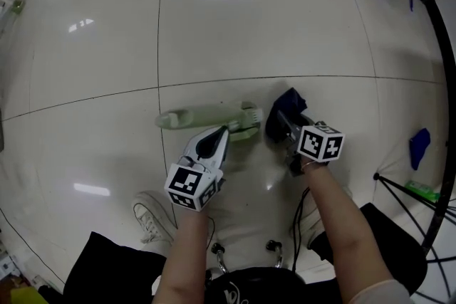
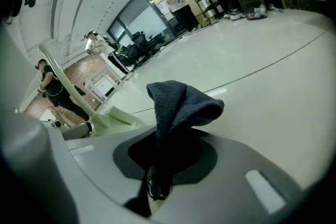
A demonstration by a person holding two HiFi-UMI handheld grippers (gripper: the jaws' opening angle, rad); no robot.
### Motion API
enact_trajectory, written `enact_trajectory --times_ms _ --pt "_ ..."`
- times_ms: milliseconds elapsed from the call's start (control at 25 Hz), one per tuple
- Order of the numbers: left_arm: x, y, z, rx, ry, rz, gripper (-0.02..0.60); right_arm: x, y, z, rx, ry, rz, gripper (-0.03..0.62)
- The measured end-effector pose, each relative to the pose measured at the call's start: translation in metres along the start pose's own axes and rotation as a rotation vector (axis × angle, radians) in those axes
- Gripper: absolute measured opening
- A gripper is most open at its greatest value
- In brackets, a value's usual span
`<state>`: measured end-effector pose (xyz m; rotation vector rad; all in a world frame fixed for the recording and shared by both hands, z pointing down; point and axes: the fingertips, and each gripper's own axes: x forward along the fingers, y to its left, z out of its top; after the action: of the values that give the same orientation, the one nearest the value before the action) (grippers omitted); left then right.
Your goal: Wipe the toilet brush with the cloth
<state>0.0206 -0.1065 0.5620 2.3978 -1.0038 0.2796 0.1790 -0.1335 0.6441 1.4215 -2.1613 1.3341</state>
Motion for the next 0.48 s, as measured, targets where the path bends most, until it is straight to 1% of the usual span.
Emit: enact_trajectory --times_ms 80,160,360,480 --pt "0.001 0.000 0.001 0.007 0.005 0.004 0.006 0.019 0.012 0.003 -0.007 0.063 0.093 0.061" --pt "0.003 0.000 0.002 0.006 0.004 0.010 0.006 0.033 0.018 0.004 -0.008 0.119 0.146 0.061" --pt "0.003 0.000 0.004 -0.003 -0.008 0.034 0.006 0.045 0.023 -0.013 -0.032 0.235 0.219 0.061" --pt "0.003 0.003 0.006 0.000 -0.019 0.043 0.006 0.043 0.024 -0.023 -0.032 0.263 0.233 0.061"
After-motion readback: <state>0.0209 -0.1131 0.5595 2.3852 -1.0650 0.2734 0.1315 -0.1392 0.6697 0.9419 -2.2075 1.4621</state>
